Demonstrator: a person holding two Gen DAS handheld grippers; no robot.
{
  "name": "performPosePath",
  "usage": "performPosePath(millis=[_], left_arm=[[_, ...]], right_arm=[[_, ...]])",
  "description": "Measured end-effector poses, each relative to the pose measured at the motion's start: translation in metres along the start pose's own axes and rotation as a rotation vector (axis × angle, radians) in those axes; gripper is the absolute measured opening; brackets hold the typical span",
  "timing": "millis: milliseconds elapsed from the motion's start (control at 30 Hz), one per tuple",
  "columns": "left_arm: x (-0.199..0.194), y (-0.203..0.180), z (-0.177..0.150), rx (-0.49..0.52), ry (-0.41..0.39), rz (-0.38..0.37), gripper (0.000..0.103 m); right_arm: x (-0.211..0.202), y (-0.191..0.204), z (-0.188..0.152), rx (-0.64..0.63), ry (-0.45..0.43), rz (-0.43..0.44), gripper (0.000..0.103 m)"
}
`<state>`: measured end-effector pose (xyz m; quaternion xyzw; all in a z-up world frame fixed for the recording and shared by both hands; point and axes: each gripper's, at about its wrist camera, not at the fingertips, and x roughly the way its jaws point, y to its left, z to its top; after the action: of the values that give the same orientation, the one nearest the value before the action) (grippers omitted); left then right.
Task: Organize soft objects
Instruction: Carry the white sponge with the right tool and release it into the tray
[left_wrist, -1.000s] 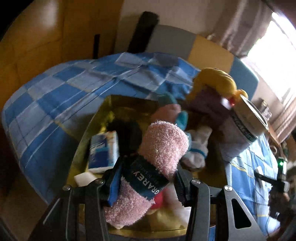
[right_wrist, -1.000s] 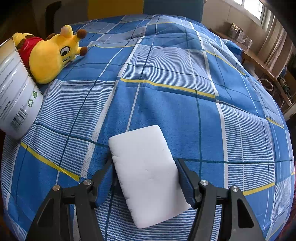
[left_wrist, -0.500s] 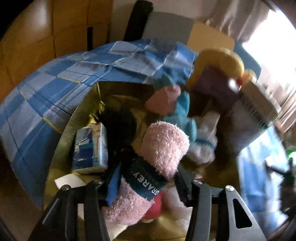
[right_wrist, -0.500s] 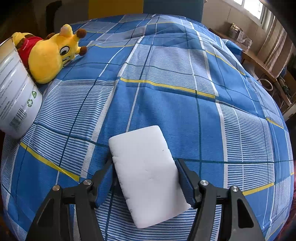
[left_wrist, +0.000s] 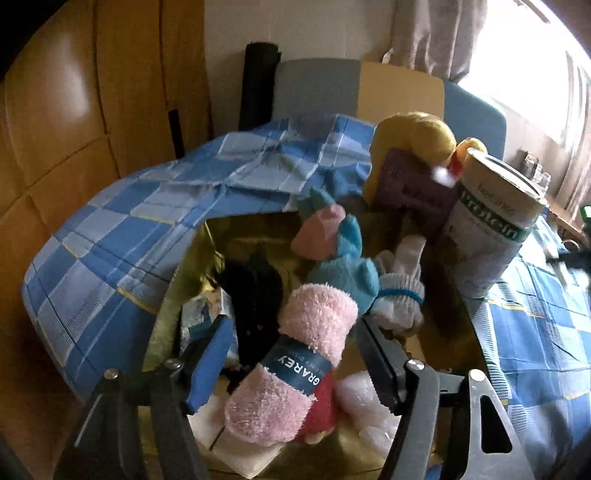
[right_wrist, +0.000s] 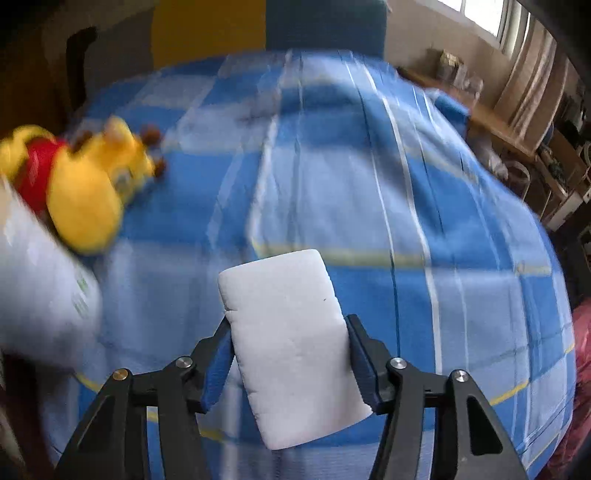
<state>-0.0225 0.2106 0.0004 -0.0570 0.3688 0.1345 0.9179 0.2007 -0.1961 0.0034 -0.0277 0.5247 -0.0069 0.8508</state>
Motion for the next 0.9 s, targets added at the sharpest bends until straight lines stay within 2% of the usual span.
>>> performPosePath(millis=[167,267,400,533,633,733,900], left_arm=[[-0.014,0.003,0.001,0.008,-0.028,-0.015,0.073],[-0.017,0.007,0.0,0.005,-0.033,-0.017,0.073],[-0.019,0.012,-0.003,-0.007,-0.03,-0.017,0.073],[-0.021,0.017,-0.005,-0.011,-0.035,-0.011,0.074],[-0.024,0.024,-0.006,-0.029,-0.039,0.001,0.077],[-0.026,0.031,-0.006,-0.051,-0.047,0.017,0.078],[-0.029,0.04,-0.006,-0.079,-0.054,0.036,0.084]], right_arm=[[-0.056,0.062,0.073,-0.062,-0.152,0.011,0.058],[-0.097,0.118,0.105,-0.158,-0.256,0.059,0.058],[-0.138,0.192,0.112,-0.313,-0.343,0.156,0.058],[-0.16,0.263,0.08,-0.478,-0.355,0.319,0.058],[-0.153,0.298,0.043,-0.564,-0.296,0.391,0.058],[-0.137,0.325,-0.009,-0.61,-0.201,0.46,0.058],[-0.11,0.344,-0.079,-0.606,-0.089,0.479,0.059]])
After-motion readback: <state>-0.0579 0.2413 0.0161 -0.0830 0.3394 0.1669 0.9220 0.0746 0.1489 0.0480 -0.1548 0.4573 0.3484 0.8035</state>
